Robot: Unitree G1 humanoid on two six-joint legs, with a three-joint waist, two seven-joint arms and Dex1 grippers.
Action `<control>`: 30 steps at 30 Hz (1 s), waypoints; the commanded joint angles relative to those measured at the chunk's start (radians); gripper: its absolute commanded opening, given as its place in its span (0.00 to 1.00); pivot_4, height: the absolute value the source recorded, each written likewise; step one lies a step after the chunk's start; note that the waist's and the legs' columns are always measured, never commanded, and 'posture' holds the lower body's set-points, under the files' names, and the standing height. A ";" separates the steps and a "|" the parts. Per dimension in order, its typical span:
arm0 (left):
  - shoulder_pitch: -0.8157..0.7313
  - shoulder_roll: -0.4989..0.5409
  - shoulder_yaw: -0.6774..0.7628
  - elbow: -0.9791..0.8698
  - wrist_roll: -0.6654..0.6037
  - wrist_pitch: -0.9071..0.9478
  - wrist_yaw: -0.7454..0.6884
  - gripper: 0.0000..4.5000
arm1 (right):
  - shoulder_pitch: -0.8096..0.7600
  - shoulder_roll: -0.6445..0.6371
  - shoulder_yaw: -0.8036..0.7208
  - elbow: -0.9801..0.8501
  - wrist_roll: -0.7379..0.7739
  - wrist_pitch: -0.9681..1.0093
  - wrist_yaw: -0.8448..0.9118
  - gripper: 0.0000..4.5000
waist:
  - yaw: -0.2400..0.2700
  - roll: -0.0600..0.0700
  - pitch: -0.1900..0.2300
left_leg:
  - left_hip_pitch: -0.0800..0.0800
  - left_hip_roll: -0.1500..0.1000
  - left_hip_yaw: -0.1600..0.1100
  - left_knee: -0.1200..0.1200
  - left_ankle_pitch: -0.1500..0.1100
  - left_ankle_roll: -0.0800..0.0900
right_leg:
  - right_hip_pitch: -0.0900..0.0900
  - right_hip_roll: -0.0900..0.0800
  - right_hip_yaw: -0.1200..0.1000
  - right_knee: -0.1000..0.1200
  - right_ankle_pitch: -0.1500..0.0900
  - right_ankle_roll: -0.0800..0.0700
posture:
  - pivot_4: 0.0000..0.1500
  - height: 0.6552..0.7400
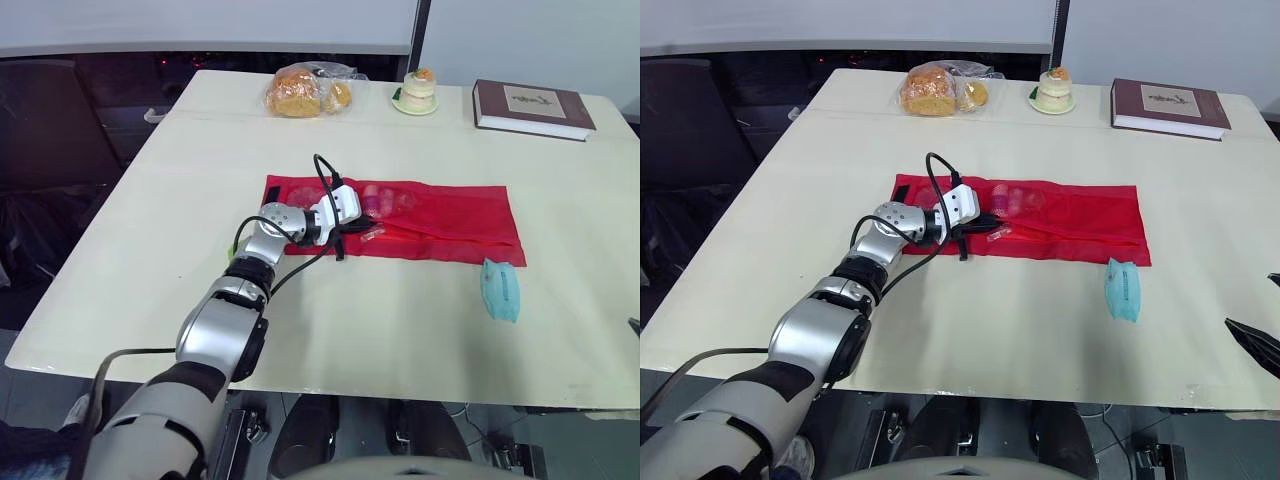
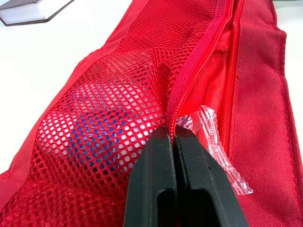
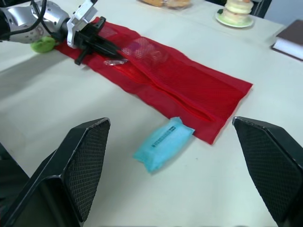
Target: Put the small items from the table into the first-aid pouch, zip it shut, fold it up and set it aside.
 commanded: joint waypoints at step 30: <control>0.205 0.227 0.063 -0.468 -0.096 0.291 -0.058 0.00 | -0.062 0.076 0.113 -0.052 -0.052 -0.095 -0.062 0.98 | -0.001 0.000 0.000 | 0.000 0.001 0.000 0.000 0.000 0.000 | 0.000 0.000 0.000 0.000 0.000 0.000 | 1.00 0.87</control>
